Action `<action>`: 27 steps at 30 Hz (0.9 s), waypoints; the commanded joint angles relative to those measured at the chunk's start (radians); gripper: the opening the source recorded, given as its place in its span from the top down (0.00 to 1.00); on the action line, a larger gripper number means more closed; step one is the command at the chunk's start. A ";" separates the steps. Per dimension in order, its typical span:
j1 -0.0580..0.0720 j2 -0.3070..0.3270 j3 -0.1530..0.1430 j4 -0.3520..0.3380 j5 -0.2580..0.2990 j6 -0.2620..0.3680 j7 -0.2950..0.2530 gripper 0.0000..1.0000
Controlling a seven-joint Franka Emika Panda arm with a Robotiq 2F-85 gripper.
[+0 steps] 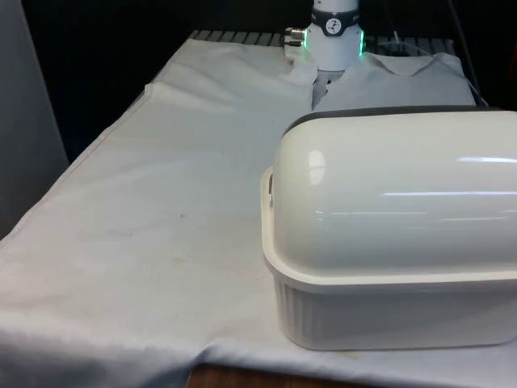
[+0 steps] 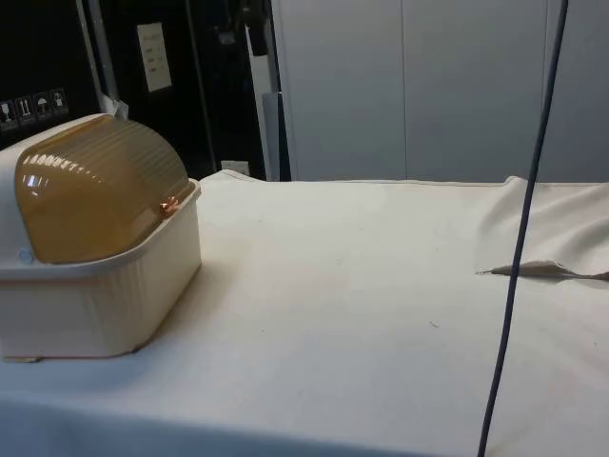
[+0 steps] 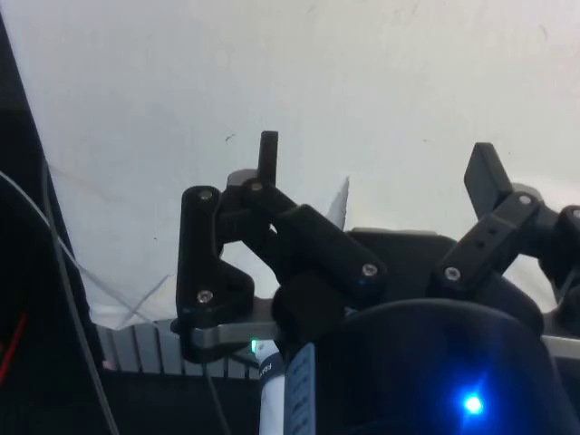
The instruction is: Open the lid, then close it.
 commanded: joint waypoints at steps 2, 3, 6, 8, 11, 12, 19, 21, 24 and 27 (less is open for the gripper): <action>0.005 0.003 0.009 -0.007 -0.006 0.017 0.020 0.00; 0.006 0.002 0.014 -0.011 -0.008 0.023 0.026 0.00; 0.006 -0.002 0.025 -0.028 -0.013 0.042 0.039 0.00; 0.008 -0.005 0.034 -0.040 -0.017 0.057 0.050 0.00; 0.010 -0.010 0.046 -0.062 -0.021 0.084 0.065 0.00; 0.010 -0.012 0.051 -0.070 -0.022 0.093 0.070 0.00; 0.011 -0.012 0.076 -0.112 -0.023 0.156 0.095 0.00; 0.011 -0.009 0.082 -0.118 -0.023 0.171 0.101 0.00; 0.009 -0.008 0.087 -0.121 -0.016 0.170 0.095 0.00; 0.013 0.004 0.103 -0.133 -0.027 0.217 0.120 0.00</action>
